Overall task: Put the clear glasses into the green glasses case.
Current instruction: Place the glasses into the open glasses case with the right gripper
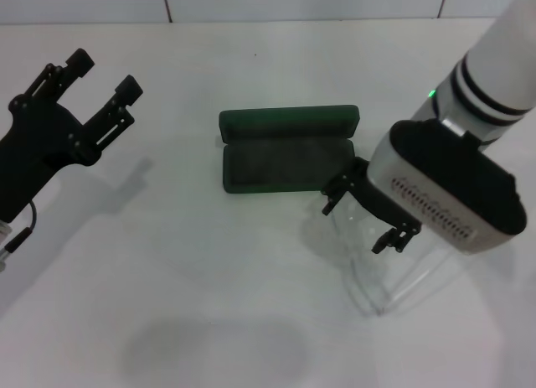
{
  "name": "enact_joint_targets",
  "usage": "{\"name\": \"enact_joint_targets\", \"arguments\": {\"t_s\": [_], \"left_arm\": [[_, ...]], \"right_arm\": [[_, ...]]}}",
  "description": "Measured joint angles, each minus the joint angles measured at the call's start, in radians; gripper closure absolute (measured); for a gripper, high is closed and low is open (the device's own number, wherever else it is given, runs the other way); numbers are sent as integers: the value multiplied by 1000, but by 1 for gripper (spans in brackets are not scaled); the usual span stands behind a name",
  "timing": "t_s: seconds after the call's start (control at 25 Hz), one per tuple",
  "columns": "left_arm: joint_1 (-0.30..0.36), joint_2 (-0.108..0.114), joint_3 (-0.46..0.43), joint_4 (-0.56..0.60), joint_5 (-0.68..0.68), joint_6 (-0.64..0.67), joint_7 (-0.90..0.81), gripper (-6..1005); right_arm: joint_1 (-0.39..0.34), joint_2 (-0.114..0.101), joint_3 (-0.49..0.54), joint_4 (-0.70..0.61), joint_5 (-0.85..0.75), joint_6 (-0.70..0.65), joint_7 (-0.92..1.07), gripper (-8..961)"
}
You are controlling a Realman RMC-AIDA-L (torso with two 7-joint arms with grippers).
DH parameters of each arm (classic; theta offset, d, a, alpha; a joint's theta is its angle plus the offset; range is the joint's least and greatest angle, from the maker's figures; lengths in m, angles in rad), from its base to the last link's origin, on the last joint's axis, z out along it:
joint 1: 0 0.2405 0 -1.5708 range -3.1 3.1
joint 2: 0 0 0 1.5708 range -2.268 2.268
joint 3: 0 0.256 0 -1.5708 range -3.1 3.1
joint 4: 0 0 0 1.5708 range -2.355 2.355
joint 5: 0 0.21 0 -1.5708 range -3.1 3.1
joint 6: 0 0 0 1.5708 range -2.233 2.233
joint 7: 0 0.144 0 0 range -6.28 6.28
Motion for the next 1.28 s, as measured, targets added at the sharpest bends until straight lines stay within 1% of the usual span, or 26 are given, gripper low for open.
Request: {"name": "enact_joint_targets", "arguments": {"t_s": [0.2,0.32,0.48,0.68,0.88,1.0,1.28], "left_arm": [[-4,0,-1,-1,-1,-2,1,225],[-5,0,-1,-1,-1,-3,2,225],[-5,0,-4,-2,-1,-3,2,225],[-5,1,-15,-2,4,-3,3,225],[-7,2,-15,-4,5,-5,3,224],[-14,3,-15,-5,5,-6,4,224],[-18,5,-15,-10,7,-6,4,224]], "right_arm": [[9,2,-85,0,2,44,-3,163],[10,2,-103,-9,2,45,-4,165],[14,2,-95,-28,4,39,-3,167],[3,1,-44,-38,19,28,-5,170],[-12,0,1,-28,70,31,-18,173],[-27,1,-2,-6,89,42,-37,175],[-31,2,-54,21,102,50,-40,181]]}}
